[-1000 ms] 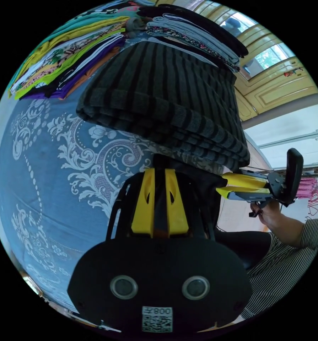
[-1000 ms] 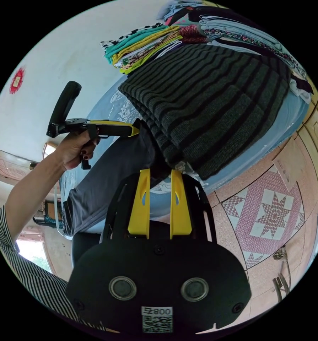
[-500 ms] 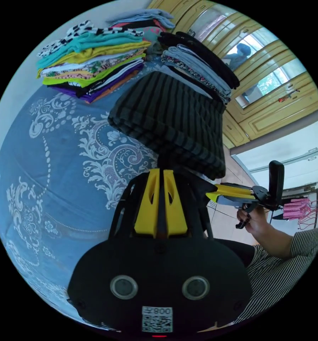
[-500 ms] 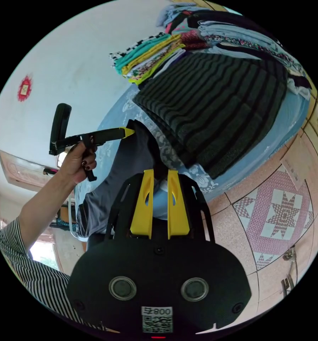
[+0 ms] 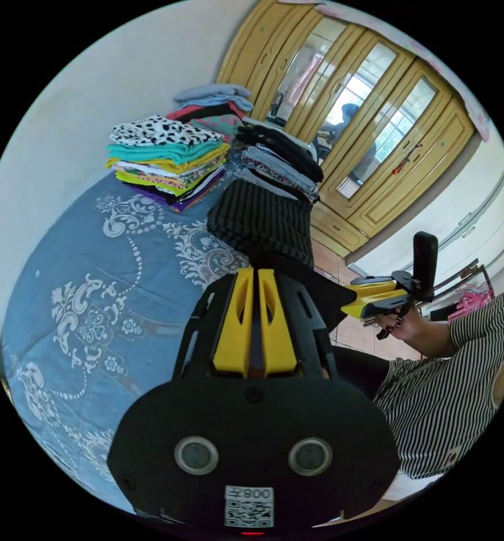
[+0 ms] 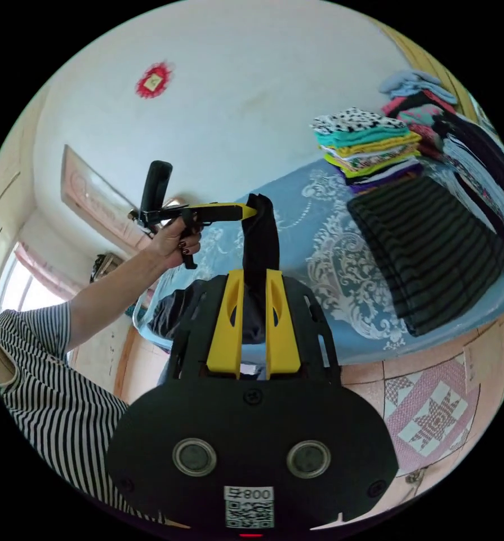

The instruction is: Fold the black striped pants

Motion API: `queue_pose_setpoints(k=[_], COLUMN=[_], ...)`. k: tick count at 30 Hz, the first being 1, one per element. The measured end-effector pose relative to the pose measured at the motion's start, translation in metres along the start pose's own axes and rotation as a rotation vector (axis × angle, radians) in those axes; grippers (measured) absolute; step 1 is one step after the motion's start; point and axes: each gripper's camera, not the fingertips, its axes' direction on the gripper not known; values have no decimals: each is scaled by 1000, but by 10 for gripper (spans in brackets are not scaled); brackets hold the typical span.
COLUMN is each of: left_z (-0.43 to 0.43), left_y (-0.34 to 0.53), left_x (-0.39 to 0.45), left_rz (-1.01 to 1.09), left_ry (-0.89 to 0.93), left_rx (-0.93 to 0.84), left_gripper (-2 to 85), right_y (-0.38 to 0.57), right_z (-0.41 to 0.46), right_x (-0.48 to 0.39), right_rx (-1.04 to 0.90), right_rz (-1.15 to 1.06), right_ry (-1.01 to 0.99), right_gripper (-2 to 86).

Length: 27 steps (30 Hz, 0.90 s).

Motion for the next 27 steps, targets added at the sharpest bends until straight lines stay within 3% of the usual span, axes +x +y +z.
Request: queue_pose_setpoints(k=[13,27], left_z=[-195,-263], left_y=[250,485], left_x=[-93,-199], left_rz=[-225,-671], left_ry=[8,82], left_rx=[164,163], left_gripper=[14,31], right_y=[-82,-148], right_z=[99,242], right_x=[-200,-312], right_rx=[-265,-625], right_rz=[-317,-372], right_ry=[-221,-210], right_gripper=[69,72])
